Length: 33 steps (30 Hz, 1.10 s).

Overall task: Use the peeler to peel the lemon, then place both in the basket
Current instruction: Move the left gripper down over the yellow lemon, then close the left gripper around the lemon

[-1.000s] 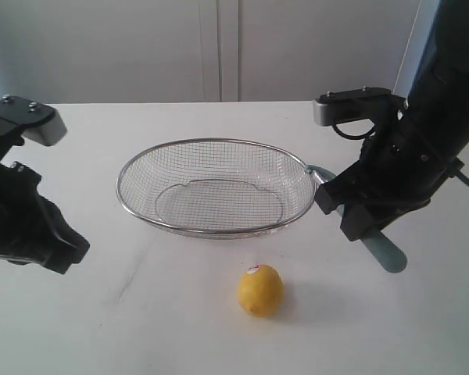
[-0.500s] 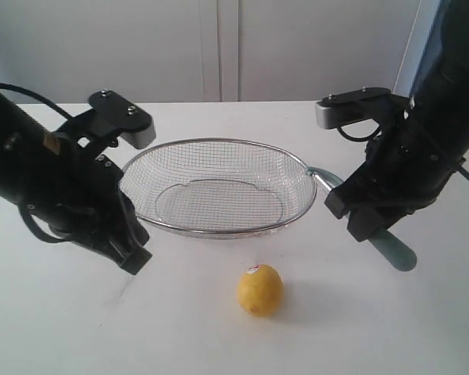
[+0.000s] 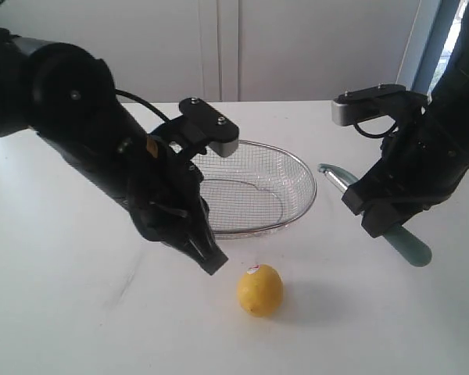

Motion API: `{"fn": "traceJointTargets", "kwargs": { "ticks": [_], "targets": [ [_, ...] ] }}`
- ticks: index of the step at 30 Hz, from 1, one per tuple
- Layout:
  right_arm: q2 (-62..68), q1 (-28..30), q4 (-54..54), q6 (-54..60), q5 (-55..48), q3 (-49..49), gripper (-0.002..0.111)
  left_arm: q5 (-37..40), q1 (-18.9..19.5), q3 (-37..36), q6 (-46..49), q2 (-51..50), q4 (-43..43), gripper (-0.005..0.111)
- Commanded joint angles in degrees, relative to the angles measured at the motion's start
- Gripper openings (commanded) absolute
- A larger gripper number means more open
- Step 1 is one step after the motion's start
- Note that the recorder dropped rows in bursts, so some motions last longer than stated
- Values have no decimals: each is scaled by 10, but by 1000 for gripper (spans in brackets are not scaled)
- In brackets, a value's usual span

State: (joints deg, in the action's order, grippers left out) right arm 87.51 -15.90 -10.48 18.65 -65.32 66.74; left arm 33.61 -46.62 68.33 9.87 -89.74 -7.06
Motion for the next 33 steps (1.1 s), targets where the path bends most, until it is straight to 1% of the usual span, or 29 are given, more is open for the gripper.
{"fn": "traceJointTargets", "kwargs": {
  "ticks": [1,4,7,10,12,13,16,17,19,24,28,33],
  "targets": [
    [-7,5,0,10,-3,-1,0,6,-16,31,-12,-33,-1,0],
    [-7,5,0,18,-1,-1,0,6,-24,50,-26,-55,-2,0],
    [-7,5,0,18,0,-1,0,5,-27,54,-29,-70,-2,0],
    [-7,5,0,18,1,-1,0,5,-27,54,-52,-81,-5,1],
    [-7,5,0,18,1,-1,0,5,-27,54,-67,-86,-13,7],
    [-7,5,0,18,1,-1,0,4,-27,54,-68,-89,-17,12],
    [-7,5,0,18,2,-1,0,3,-27,54,-68,-91,-34,30],
    [-7,5,0,18,3,-1,0,0,-27,54,-68,-92,-50,37],
    [-7,5,0,18,7,-1,0,-8,-27,54,-68,-97,-73,49],
    [-7,5,0,18,8,-1,0,-10,-27,54,-32,-112,-111,72],
    [-7,5,0,18,8,-1,0,-10,-27,54,-23,-128,-120,82],
    [-7,5,0,18,7,-1,0,-20,-27,54,-21,-143,-123,84]
  ]
}}
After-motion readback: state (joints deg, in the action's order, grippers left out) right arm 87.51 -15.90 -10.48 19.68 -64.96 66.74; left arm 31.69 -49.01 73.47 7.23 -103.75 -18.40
